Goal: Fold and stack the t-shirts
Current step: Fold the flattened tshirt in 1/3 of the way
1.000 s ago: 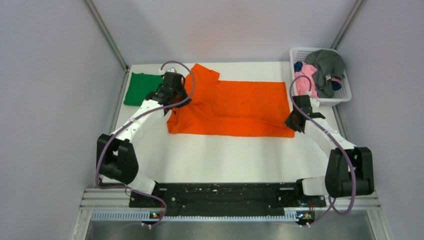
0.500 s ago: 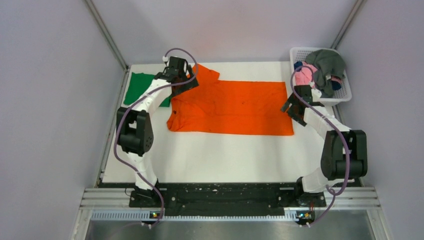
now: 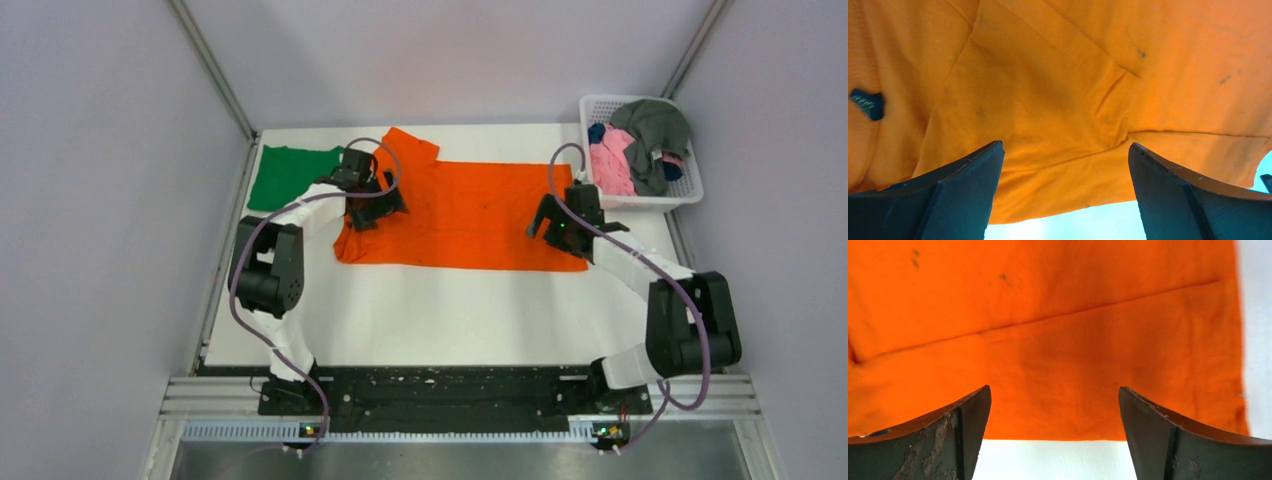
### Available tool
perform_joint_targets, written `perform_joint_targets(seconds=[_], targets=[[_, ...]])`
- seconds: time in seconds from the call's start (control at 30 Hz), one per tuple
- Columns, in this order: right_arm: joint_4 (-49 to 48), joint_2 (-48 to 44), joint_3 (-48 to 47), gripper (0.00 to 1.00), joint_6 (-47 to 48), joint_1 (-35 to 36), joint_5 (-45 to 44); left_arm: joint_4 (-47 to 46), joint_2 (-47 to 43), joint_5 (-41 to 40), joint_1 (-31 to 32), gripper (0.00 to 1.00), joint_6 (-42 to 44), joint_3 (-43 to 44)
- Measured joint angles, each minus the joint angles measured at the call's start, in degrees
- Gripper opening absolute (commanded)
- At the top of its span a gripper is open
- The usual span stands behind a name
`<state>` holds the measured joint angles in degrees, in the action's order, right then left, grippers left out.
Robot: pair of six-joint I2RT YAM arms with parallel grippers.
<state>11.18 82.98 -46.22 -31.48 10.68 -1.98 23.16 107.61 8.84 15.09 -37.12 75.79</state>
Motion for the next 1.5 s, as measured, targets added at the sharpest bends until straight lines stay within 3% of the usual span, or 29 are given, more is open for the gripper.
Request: perform_joint_targets(seconds=[0.13, 0.33, 0.63, 0.87, 1.13, 1.5], targets=[[-0.66, 5.68, 0.09, 0.97, 0.42, 1.55, 1.73, -1.25, 2.71, 1.68, -0.07, 0.99, -0.81, -0.68], [-3.67, 3.74, 2.91, 0.97, 0.02, 2.36, 1.88, -8.09, -2.51, 2.29, -0.04, 0.99, -2.21, -9.75], [2.1, -13.4, 15.98, 0.98, -3.72, 4.0, 0.55, -12.37, -25.57, 0.31, 6.12, 0.99, -8.94, -36.24], [12.63, -28.46, 22.56, 0.98, -9.25, 6.64, 0.61, -8.33, -41.22, -4.68, 15.1, 0.99, -18.64, -47.32], [22.03, -39.04, 25.24, 0.99, -14.97, 7.69, 1.53, 3.19, -52.96, -10.71, 16.2, 0.99, -24.11, -51.08], [30.16, -46.75, 26.53, 0.99, -17.75, 7.72, 4.02, 8.81, -48.0, -16.52, 16.37, 0.99, -23.82, -46.97]])
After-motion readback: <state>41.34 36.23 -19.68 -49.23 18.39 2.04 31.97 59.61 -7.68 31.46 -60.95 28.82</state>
